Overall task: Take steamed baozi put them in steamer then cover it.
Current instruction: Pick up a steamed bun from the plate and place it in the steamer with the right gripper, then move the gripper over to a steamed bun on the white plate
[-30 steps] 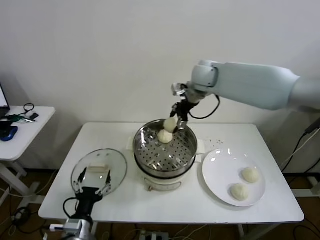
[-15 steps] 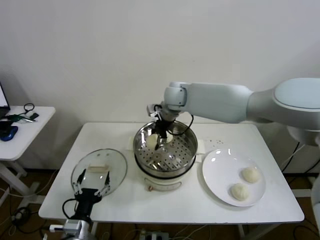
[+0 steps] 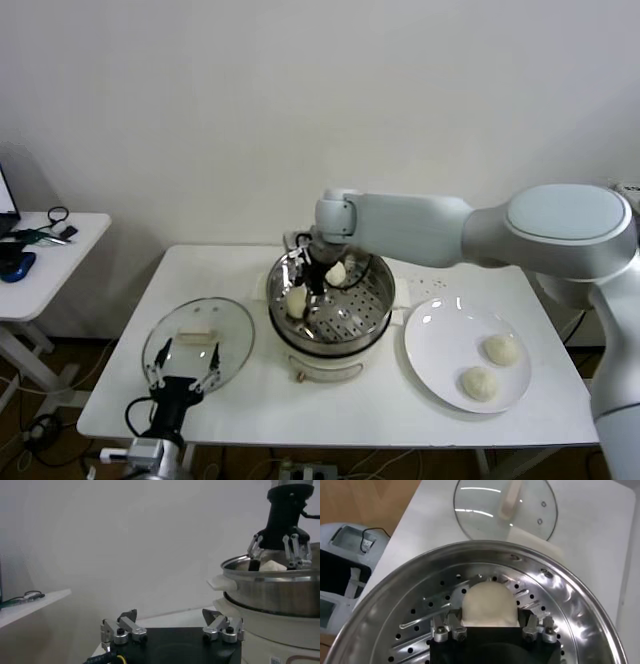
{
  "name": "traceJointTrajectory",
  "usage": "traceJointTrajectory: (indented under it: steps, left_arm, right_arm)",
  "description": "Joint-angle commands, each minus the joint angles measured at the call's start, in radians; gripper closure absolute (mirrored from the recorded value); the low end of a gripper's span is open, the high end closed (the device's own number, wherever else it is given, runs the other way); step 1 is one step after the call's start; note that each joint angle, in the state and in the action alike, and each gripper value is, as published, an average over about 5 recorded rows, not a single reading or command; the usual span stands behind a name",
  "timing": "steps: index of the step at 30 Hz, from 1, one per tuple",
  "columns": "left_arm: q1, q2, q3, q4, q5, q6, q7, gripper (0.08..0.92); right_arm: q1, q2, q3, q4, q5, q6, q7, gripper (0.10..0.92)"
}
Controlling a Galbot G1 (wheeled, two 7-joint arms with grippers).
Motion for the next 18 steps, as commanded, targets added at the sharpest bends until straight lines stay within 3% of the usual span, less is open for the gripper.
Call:
traceJointTrajectory:
  steps: [1,7,18]
  left_arm:
    - [-0.001,0.0,0.0,0.001,0.0,0.001,0.0,0.177]
    - [-0.001,0.001,0.0,0.001,0.0,0.001,0.0,0.177]
    - [0.005,0.002,0.003,-0.006,0.003,0.001,0.0,0.177]
  right_arm:
    - [-0.024,0.013,0.008,-0.021,-0.017,-0.002,0.005,0.289]
    - [0.002,-0.01,0.021,0.007,0.003,-0.004,0.0,0.21]
    - [0.203,-0.26,-0.016,0.224,0.05,-0.002,-0.055,0.203]
